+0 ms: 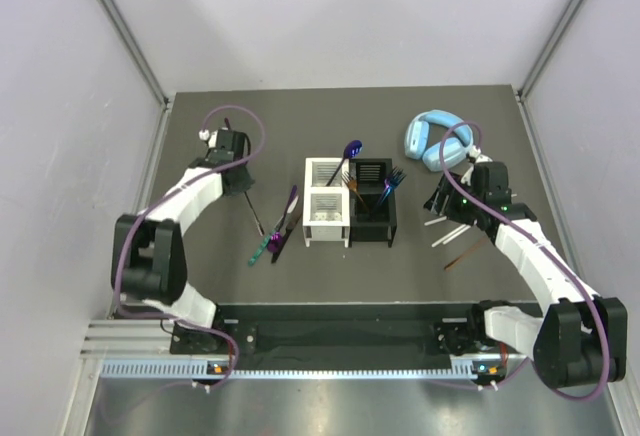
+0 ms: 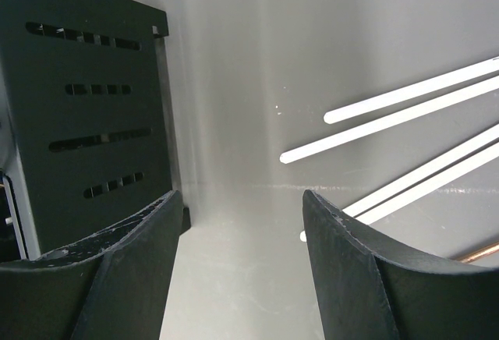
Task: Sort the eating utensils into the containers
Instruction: Pick up the fork at the center of the board.
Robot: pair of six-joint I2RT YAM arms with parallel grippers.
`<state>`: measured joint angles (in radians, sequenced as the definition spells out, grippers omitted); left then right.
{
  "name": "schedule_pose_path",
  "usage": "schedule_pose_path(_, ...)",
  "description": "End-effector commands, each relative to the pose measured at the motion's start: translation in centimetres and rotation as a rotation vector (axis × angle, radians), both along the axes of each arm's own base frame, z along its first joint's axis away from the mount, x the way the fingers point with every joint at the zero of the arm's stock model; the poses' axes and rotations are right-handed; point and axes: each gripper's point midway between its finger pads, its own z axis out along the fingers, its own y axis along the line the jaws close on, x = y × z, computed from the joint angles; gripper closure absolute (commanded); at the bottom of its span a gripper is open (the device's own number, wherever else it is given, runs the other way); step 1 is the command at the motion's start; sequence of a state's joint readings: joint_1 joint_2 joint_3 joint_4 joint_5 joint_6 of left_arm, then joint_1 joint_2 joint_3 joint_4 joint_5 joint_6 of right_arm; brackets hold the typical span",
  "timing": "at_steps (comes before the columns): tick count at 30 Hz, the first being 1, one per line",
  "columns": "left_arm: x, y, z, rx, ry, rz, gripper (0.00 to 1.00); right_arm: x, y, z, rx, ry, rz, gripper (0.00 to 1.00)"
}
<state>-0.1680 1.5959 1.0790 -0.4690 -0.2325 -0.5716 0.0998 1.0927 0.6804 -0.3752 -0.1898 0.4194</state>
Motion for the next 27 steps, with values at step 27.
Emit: schedule_pose_path(27, 0.7, -26.1, 21.7, -0.141, -0.721, -0.667, 1.0, 0.8, -0.6, 2.3, -0.01, -0.077, -0.024, 0.36)
